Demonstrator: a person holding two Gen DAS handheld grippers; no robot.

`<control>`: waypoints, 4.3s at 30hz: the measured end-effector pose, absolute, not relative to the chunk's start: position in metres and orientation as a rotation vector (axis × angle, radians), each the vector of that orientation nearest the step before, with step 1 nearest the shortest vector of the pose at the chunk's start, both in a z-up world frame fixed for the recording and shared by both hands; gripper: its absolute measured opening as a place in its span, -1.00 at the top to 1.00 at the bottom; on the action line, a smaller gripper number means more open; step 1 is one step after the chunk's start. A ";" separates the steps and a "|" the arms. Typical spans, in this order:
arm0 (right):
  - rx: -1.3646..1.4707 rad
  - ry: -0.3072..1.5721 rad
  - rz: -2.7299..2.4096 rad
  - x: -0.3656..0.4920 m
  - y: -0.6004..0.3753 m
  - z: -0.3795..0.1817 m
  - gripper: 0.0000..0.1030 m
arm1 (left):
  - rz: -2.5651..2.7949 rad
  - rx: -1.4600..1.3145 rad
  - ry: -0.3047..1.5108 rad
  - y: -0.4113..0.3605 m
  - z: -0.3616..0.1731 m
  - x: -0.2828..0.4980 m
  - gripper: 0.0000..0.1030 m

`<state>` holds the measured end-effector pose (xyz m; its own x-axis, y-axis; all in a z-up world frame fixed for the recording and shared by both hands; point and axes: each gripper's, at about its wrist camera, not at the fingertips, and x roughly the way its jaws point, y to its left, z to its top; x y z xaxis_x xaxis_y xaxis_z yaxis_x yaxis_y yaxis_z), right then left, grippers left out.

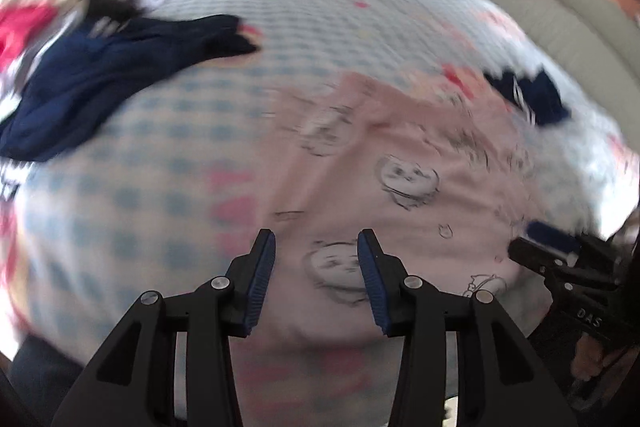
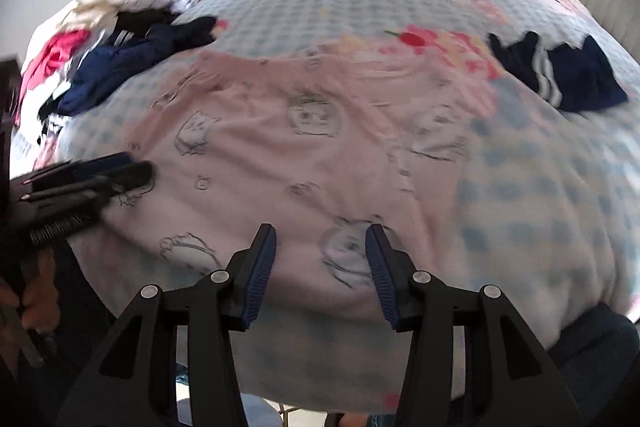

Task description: Fold clothes

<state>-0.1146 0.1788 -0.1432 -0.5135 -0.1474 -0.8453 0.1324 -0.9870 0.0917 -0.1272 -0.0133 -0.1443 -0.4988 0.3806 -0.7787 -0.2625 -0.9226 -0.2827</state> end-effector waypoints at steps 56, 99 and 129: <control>1.558 -0.227 -2.653 -0.084 0.214 -0.163 0.07 | 2.647 -1.472 -0.599 -0.116 -0.169 -0.085 0.16; 1.336 -0.460 -2.592 -0.073 0.219 -0.134 0.74 | 2.377 -1.284 -0.664 -0.077 -0.151 -0.104 0.85; 1.524 -0.435 -2.578 -0.086 0.242 -0.164 0.28 | 2.333 -1.403 -0.207 -0.009 -0.173 -0.125 0.45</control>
